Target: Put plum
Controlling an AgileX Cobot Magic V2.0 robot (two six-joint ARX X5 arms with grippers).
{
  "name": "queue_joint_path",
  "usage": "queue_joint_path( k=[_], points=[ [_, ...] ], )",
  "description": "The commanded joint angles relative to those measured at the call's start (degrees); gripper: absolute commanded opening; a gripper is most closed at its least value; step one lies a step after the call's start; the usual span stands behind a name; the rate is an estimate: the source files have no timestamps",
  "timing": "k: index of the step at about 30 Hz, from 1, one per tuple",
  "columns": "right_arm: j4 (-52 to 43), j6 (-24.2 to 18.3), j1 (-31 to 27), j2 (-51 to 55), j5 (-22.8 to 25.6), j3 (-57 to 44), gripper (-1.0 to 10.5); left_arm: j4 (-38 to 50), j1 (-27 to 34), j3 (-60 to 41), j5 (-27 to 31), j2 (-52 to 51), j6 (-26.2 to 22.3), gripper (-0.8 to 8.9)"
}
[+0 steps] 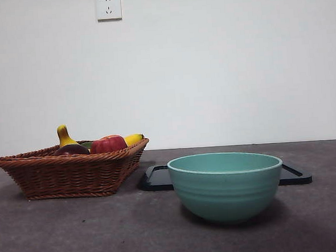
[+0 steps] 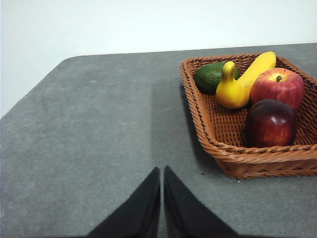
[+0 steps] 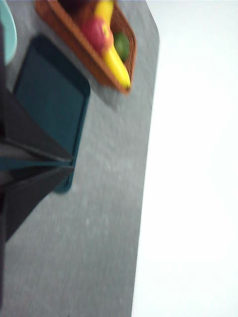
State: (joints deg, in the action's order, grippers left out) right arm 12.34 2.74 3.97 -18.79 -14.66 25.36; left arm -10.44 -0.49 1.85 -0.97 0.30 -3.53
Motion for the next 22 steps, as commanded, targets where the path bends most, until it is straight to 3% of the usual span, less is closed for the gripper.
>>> queue_joint_path(
  k=[1,9,22],
  points=[
    [-5.38,-0.85,-2.05,3.8,1.18,-5.64,0.0,-0.39,0.11,-1.18,0.17,-0.11,0.15,0.1],
    [-13.57,-0.57,-5.79,12.76,5.92,-18.69,0.0,-0.39,0.11,-1.18,0.17,-0.11,0.15,0.1],
    [-10.88,-0.2,-6.1,17.94,8.55,-24.76,0.0,-0.39,0.11,-1.18,0.17,-0.11,0.13,0.1]
  ],
)
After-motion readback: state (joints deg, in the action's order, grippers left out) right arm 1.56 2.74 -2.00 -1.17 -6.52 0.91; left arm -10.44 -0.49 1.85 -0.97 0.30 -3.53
